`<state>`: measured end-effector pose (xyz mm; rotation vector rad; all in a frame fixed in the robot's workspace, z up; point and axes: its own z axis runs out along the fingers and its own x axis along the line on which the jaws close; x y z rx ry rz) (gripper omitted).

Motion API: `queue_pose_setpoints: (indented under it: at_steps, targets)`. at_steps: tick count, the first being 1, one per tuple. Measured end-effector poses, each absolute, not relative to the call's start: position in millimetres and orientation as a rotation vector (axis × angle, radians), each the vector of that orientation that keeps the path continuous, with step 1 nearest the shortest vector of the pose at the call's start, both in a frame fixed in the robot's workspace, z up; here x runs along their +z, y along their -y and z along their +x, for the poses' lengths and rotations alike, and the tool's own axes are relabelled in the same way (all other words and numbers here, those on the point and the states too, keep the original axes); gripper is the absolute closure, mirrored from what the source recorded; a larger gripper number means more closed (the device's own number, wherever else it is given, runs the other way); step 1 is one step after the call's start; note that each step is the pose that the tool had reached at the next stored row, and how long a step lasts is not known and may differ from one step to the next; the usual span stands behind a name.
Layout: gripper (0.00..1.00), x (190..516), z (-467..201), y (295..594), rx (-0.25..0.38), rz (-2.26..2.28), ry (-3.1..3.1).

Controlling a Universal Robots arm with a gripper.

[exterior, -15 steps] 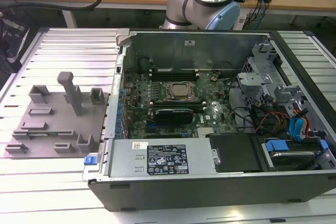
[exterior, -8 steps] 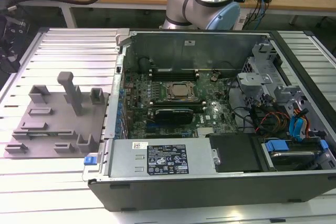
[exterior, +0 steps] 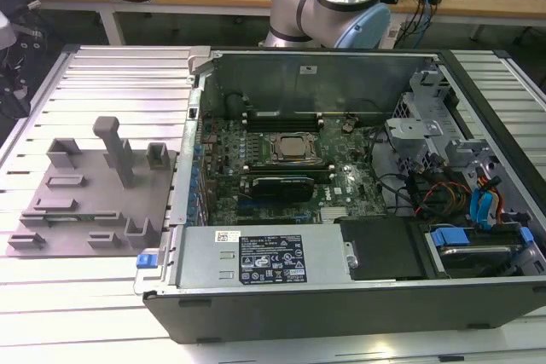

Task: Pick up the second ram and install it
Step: 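Pick up the second ram and move it above second insertion slot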

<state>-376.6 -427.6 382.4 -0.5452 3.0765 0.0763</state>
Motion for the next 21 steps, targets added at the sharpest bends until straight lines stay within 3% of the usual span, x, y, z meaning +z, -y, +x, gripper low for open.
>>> queue_pose_setpoints:
  at_steps: [21]
  targets:
    - [0.92, 382.4, -376.6, 427.6, 0.080, -1.092, -2.937]
